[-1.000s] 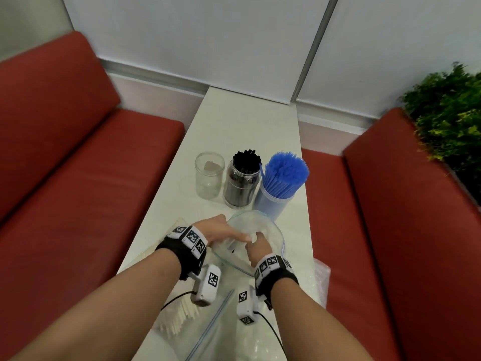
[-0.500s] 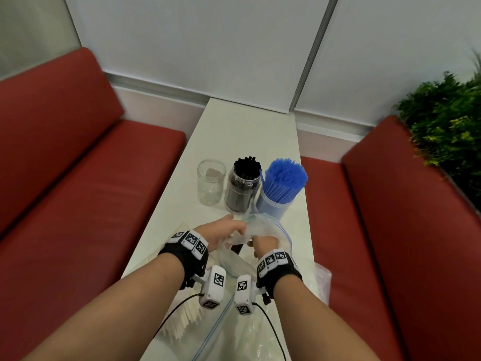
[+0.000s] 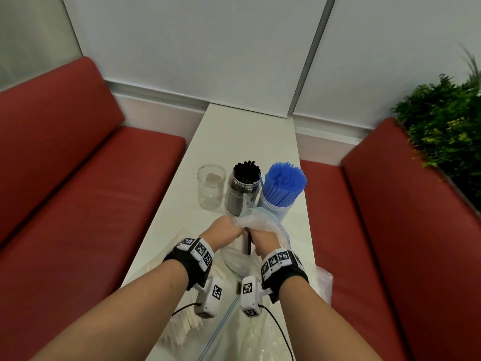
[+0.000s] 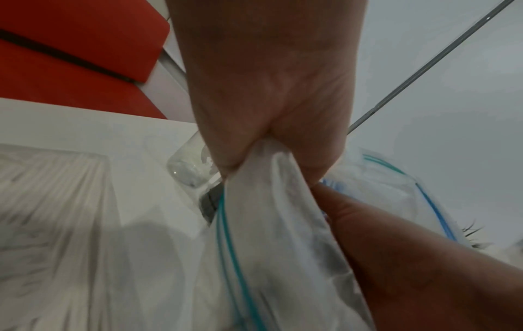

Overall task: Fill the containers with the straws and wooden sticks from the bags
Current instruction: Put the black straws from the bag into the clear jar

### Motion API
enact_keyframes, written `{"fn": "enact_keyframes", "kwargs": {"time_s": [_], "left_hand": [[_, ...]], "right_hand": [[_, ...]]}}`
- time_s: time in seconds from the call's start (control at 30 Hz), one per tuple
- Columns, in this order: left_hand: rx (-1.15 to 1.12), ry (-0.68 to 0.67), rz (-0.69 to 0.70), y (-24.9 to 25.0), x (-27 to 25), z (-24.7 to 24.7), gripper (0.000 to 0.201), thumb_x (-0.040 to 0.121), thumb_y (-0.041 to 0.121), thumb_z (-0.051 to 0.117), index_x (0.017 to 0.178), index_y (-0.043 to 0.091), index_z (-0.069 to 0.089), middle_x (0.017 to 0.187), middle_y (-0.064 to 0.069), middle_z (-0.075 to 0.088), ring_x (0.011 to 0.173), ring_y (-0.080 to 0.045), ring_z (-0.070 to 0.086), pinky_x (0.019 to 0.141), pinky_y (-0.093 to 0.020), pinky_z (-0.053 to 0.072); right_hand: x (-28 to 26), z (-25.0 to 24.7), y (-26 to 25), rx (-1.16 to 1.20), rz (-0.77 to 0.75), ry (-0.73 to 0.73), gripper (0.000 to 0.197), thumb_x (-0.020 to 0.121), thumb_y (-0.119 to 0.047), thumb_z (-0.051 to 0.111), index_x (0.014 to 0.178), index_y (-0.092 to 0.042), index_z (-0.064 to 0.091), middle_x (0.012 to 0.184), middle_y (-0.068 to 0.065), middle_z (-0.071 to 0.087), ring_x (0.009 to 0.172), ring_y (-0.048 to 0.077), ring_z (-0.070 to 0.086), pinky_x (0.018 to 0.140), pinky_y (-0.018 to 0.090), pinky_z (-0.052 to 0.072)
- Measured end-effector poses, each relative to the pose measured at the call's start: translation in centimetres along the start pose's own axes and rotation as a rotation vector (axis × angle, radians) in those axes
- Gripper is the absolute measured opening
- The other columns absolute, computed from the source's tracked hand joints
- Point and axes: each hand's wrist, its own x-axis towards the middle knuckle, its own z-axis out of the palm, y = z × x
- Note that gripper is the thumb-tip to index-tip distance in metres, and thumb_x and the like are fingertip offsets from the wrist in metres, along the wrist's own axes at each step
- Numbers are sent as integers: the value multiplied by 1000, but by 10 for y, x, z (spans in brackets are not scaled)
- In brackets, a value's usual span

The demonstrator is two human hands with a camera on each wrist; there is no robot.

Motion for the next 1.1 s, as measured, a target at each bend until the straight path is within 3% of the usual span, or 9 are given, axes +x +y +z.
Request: {"fn": "enact_keyframes", "kwargs": {"time_s": [0.07,0.23,0.43,0.53,0.67,0.77,0.83,0.97,1.1], "left_hand": [[-184,-3,23,1,-3,4,22,80,14,59,102,14,57,88,-1,61,81,-15,58,70,-22,45],[-256,76,82,6,-1,2,67,84,29,69,143,30,37,118,20,49,107,0,54,88,-17,44],[272,228,156,16,2,-5,22,89,18,50,68,12,56,75,-9,63,74,-28,57,63,-32,39],[203,152,196,21,-5,-8,22,79,25,51,69,9,61,77,-8,64,78,-29,60,66,-33,42],[114,256,305,18,-1,-6,22,87,13,55,71,2,65,108,2,66,110,-12,56,88,-26,43],[87,379,237,15,5,-3,17,87,10,51,74,1,58,78,-5,63,74,-16,53,64,-29,40],[-24,440,151,9,5,-1,9,84,6,49,77,5,54,71,-4,56,66,-16,48,54,-24,36],[-109,466,185,5,-2,2,35,81,1,51,110,18,62,98,5,61,87,-9,57,72,-15,40],[27,442,236,10,3,-3,18,78,-1,53,76,6,69,77,-4,63,72,-18,54,66,-35,44]], "right_hand": [[5,5,-3,-34,-15,1,27,103,-24,53,117,-7,68,119,19,68,108,31,66,71,25,48],[-1,17,-2,-1,-269,83,16,99,-9,57,113,-11,64,100,14,67,92,25,61,73,19,47],[-5,25,-4,46,-147,20,9,85,-3,65,91,-10,62,76,7,58,67,18,56,63,31,45],[-6,24,-4,312,-147,-17,13,92,-3,62,82,-12,61,69,7,57,59,15,53,52,22,42],[-16,20,-7,359,-265,7,23,100,-7,58,122,-8,64,106,7,67,94,15,60,85,24,49],[-21,17,-5,65,-442,74,25,99,3,51,120,3,64,112,22,65,97,19,61,85,12,47],[-24,19,-6,-41,-493,86,23,101,1,50,119,4,64,114,23,64,108,30,61,97,32,49],[-25,22,-7,-127,-537,90,26,100,-5,54,124,-2,63,115,11,64,109,21,58,96,31,46],[-24,20,-10,-147,-450,40,25,99,-3,54,121,0,65,114,16,66,109,26,61,86,20,42]]}}
